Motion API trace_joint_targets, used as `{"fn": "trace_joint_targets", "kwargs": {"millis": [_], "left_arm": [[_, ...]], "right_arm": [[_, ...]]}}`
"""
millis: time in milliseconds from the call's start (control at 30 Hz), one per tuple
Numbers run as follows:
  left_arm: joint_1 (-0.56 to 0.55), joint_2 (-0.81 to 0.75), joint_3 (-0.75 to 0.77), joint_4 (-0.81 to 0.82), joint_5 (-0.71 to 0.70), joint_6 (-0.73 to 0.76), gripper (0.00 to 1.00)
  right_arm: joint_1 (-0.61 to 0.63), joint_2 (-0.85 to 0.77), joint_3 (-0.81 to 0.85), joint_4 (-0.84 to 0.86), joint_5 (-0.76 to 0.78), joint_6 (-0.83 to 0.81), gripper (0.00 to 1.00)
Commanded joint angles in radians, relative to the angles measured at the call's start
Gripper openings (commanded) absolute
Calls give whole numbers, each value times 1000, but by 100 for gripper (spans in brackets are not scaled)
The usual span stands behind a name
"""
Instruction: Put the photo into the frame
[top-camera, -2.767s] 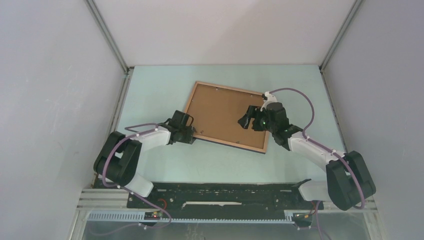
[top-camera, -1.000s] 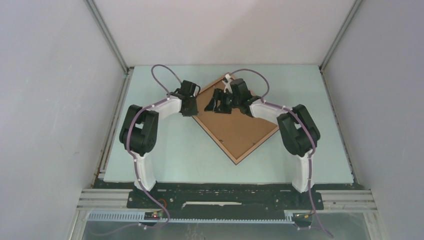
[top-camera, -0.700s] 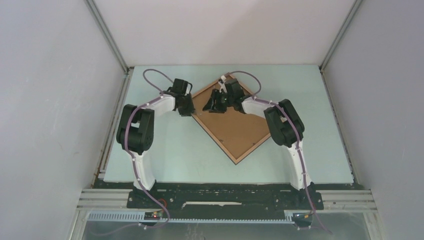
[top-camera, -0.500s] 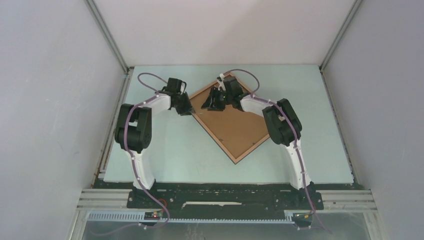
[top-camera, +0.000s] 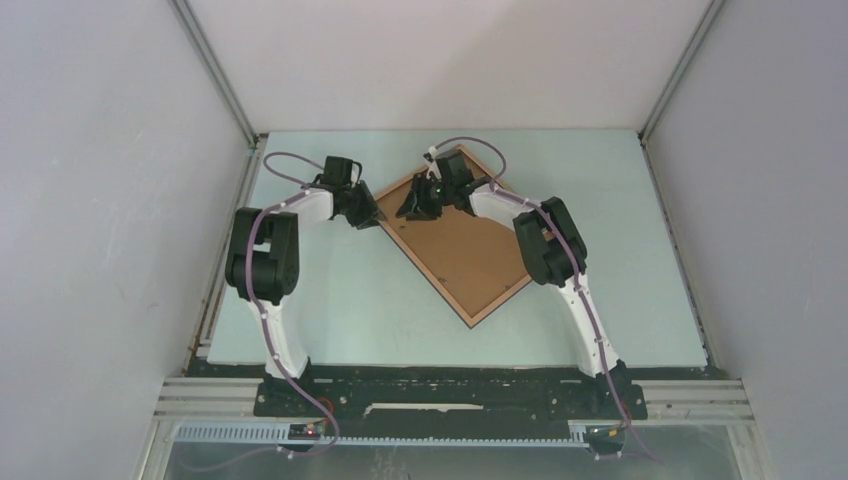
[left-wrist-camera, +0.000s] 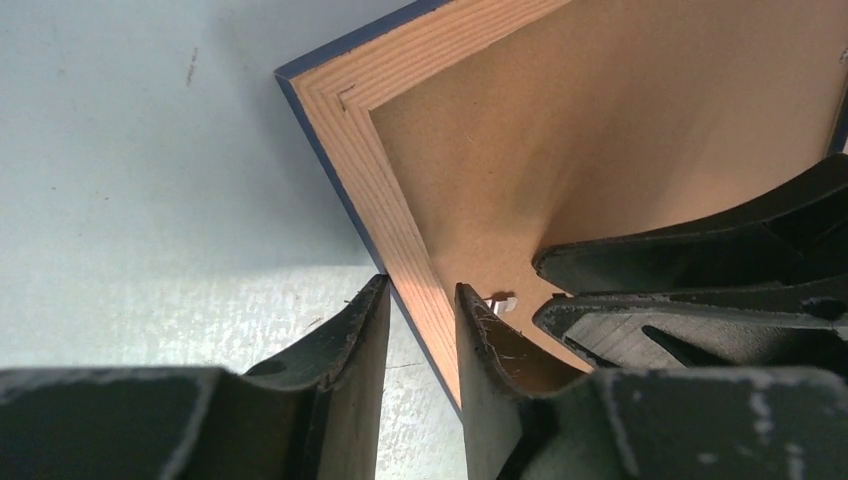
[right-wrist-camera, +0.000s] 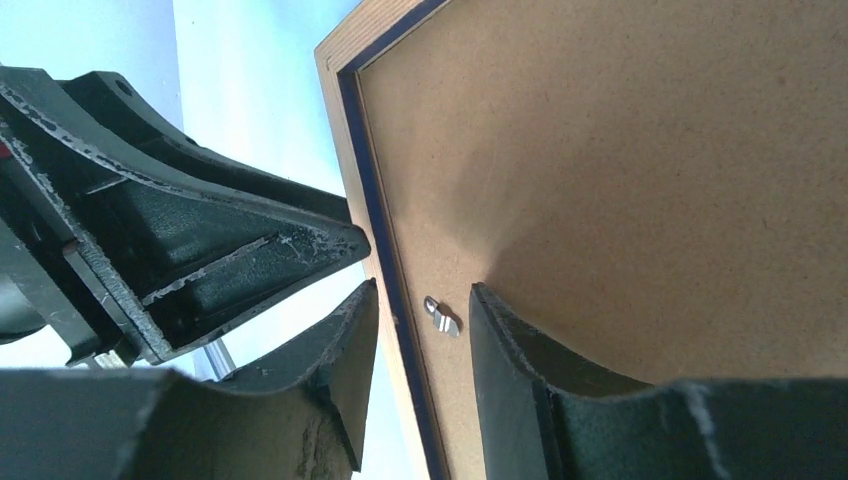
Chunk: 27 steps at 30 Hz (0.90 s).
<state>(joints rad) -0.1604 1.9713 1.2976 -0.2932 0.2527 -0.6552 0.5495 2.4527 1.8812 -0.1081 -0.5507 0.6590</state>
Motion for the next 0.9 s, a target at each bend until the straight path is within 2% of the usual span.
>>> {"fn": "trace_joint_targets", "kwargs": {"millis": [0, 100, 233, 500, 867], "left_arm": [[2, 20, 2, 8, -32, -2, 34], [2, 46, 12, 2, -24, -14, 29], [2, 60, 21, 2, -16, -17, 22], [9, 68, 39, 0, -3, -14, 12], [12, 88, 60, -10, -12, -8, 9]], "right_arm": [[18, 26, 63, -94, 6, -25, 47], [25, 38, 79, -143, -2, -34, 46], [27, 17, 3, -73, -55, -1, 45], [33, -9, -49, -45, -68, 10, 41], [63, -22, -7, -231, 113, -40, 40]]}}
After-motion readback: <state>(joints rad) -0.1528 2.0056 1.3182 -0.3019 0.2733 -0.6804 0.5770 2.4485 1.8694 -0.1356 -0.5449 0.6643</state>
